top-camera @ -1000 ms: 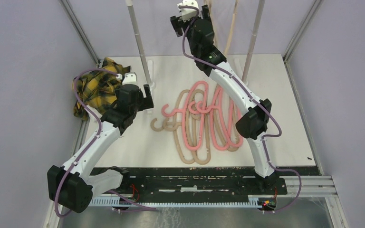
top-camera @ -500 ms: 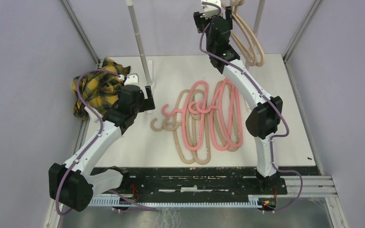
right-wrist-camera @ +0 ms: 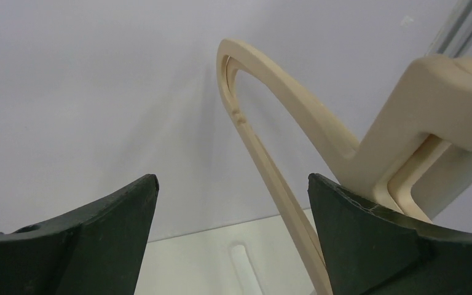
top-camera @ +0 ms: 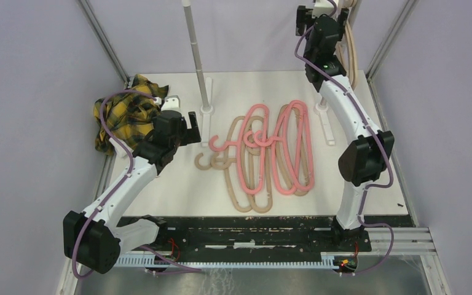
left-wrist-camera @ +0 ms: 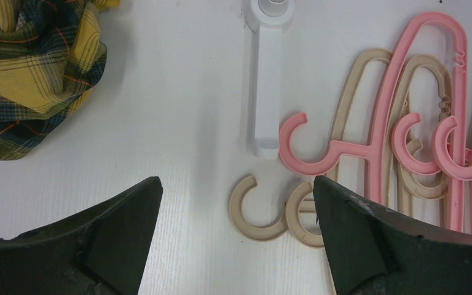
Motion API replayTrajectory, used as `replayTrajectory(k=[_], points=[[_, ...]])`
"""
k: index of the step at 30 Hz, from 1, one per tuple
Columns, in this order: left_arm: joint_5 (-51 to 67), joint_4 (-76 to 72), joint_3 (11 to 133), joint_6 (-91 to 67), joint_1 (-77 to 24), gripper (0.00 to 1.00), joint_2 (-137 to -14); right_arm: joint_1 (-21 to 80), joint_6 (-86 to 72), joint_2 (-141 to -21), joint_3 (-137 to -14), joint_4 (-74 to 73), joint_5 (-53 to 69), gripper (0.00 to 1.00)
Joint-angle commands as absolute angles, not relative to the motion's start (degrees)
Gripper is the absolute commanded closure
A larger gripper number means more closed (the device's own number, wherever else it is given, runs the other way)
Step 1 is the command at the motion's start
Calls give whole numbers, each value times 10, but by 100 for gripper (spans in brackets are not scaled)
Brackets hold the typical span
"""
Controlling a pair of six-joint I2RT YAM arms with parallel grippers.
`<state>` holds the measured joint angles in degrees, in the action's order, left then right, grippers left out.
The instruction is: Organize the hangers
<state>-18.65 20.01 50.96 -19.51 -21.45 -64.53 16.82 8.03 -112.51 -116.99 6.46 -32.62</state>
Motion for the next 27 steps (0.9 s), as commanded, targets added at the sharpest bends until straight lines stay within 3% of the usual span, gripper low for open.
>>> replayTrajectory(k=[1, 17, 27], points=[[-176, 176, 509, -185, -211, 1, -646, 133, 34, -1065, -1132, 70, -320, 0], [-188, 180, 515, -181, -212, 1, -655, 132, 30, -932, -1039, -100, -30, 0], [-199, 195, 528, -183, -212, 0, -670, 151, 22, -879, -991, -181, 37, 0]])
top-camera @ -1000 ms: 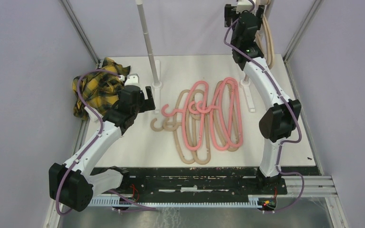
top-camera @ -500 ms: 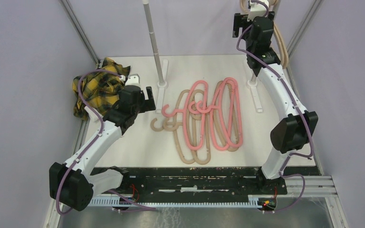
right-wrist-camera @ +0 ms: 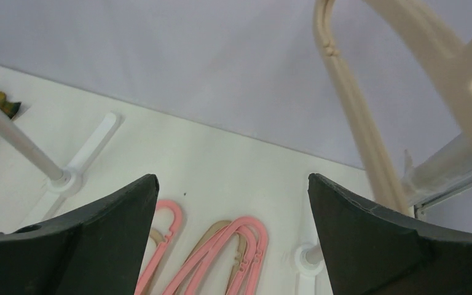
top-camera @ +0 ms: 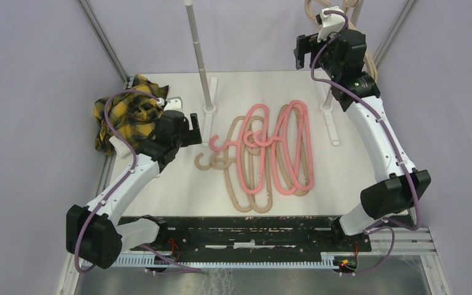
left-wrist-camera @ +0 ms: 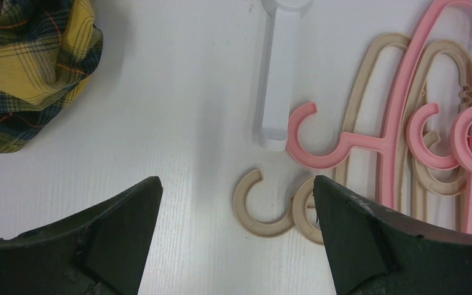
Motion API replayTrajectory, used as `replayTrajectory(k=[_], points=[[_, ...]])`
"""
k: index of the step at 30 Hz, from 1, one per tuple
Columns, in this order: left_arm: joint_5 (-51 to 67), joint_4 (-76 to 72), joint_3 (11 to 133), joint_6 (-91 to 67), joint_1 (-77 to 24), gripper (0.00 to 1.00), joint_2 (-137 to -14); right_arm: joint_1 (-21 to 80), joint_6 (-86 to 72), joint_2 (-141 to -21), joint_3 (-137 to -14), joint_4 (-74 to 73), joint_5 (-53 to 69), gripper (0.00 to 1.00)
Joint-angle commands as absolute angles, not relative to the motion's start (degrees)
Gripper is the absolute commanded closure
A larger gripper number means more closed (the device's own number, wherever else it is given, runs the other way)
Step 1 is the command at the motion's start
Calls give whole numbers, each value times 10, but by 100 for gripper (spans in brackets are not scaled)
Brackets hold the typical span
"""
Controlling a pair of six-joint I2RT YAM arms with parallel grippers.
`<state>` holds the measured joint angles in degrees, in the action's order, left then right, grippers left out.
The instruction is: Organize the hangers
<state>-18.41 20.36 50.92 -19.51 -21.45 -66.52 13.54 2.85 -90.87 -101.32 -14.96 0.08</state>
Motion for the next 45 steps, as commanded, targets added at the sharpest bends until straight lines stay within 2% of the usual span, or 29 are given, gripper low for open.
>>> replayTrajectory(k=[1, 6, 11, 17, 21, 33, 45], points=[[-199, 195, 527, -183, -212, 0, -670, 159, 25, -874, -982, -191, 36, 0], [-202, 200, 529, -184, -212, 0, -673, 276, 31, -838, -904, -228, -38, 3], [-200, 205, 533, -185, -212, 0, -680, 381, -27, -809, -750, -208, -98, 9], [-196, 208, 533, -185, -212, 0, -679, 394, -86, -785, -629, -228, -180, 21], [-190, 205, 531, -188, -212, 0, -679, 391, -121, -762, -586, -260, -278, 19], [-178, 200, 531, -188, -212, 0, -673, 333, -171, -816, -511, -240, -180, 22], [-182, 207, 530, -183, -212, 0, -664, 298, -174, -882, -511, -197, -88, 36]])
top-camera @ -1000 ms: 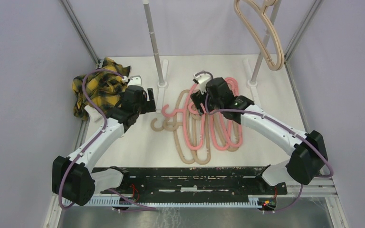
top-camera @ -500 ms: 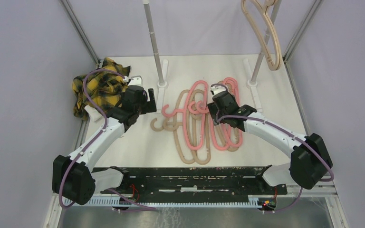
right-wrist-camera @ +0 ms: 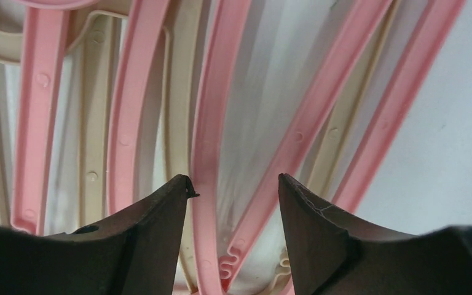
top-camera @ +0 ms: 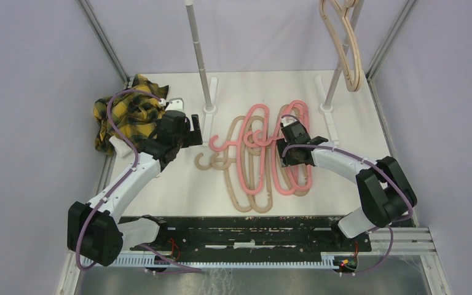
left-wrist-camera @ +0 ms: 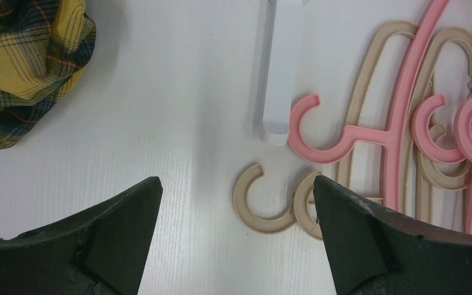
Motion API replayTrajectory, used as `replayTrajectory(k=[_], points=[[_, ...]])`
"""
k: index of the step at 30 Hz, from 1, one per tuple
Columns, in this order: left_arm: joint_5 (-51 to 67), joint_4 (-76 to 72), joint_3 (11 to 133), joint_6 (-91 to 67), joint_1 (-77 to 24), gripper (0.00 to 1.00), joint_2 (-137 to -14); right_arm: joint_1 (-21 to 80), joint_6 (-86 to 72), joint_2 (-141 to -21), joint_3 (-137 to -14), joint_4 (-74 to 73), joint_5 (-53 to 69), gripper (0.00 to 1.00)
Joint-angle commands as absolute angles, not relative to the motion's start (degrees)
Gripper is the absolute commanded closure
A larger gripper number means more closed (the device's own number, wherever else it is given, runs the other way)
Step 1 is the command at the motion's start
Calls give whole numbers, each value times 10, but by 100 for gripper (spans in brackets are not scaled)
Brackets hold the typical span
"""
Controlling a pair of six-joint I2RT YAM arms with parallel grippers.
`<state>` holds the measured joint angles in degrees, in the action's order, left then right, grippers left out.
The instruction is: Organize the hangers
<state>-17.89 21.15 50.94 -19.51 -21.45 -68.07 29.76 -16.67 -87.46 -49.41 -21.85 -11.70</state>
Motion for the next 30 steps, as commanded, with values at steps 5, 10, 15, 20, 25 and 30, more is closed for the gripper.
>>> replayTrajectory(k=[5, 10, 15, 20, 25, 30], points=[[-183, 207, 529, -181, -212, 0, -664, 299, -171, -896, -507, -194, -86, 37], [-184, 207, 527, -180, -211, 0, -664, 299, -181, -916, -500, -187, -75, 54], [-186, 207, 527, -179, -212, 0, -662, 299, -187, -888, -497, -199, -82, 83], [-189, 211, 531, -180, -212, 0, -660, 299, -189, -823, -517, -254, -73, 91], [-190, 213, 532, -183, -212, 0, -659, 324, -208, -722, -575, -321, -43, 92], [-181, 210, 535, -186, -212, 0, -661, 330, -240, -717, -685, -331, 54, 92]])
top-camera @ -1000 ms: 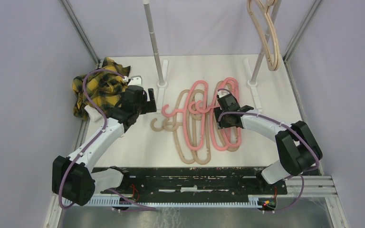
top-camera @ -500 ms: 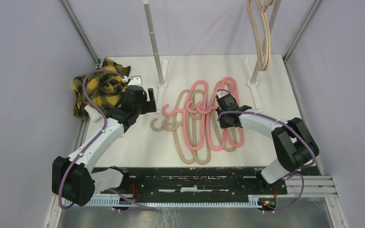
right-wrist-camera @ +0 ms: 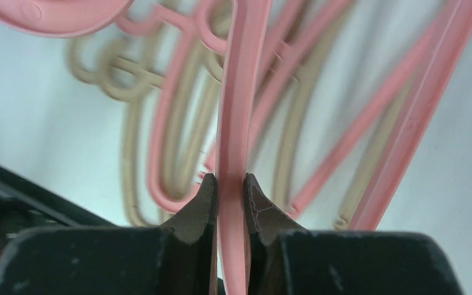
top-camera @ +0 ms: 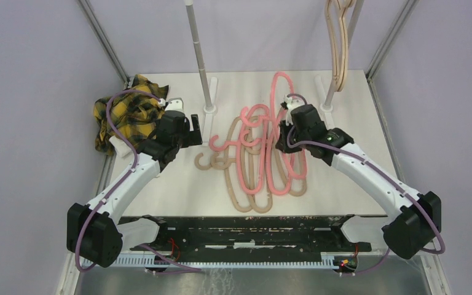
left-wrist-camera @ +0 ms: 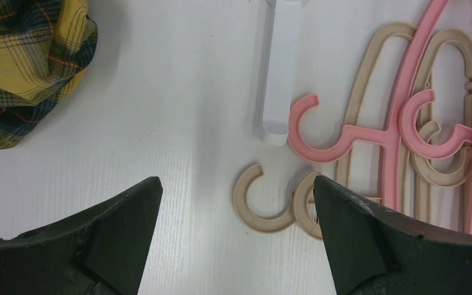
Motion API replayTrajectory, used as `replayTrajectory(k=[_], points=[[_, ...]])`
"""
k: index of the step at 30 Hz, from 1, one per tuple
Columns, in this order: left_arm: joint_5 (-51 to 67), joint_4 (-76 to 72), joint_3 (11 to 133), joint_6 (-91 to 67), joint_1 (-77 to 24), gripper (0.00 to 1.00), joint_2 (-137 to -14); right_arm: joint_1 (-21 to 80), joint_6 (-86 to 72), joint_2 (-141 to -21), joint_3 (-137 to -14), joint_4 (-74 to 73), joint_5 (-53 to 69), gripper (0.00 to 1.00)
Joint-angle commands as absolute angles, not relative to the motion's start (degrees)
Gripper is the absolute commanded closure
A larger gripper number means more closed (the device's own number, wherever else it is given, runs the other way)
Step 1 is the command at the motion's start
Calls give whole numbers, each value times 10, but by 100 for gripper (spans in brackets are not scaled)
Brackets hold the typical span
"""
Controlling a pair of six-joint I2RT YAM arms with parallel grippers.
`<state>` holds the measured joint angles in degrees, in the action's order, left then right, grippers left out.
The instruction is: Organize the hangers
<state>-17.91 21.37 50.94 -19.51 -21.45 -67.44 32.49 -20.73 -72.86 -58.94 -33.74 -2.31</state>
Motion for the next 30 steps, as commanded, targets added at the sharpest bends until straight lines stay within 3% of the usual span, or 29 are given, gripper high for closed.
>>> replayTrajectory(k=[1, 13, 23, 30], points=[[-181, 210, 536, -187, -212, 0, -661, 331, -249, -726, -708, -319, 70, 92], [-191, 211, 535, -181, -212, 0, -645, 349, -360, -922, -1009, -166, 149, 93], [-199, 211, 532, -172, -212, 0, -644, 356, -444, -996, -1139, -82, 169, 93], [-201, 211, 532, -166, -211, 0, -642, 357, -504, -1051, -1210, -91, 118, 93]])
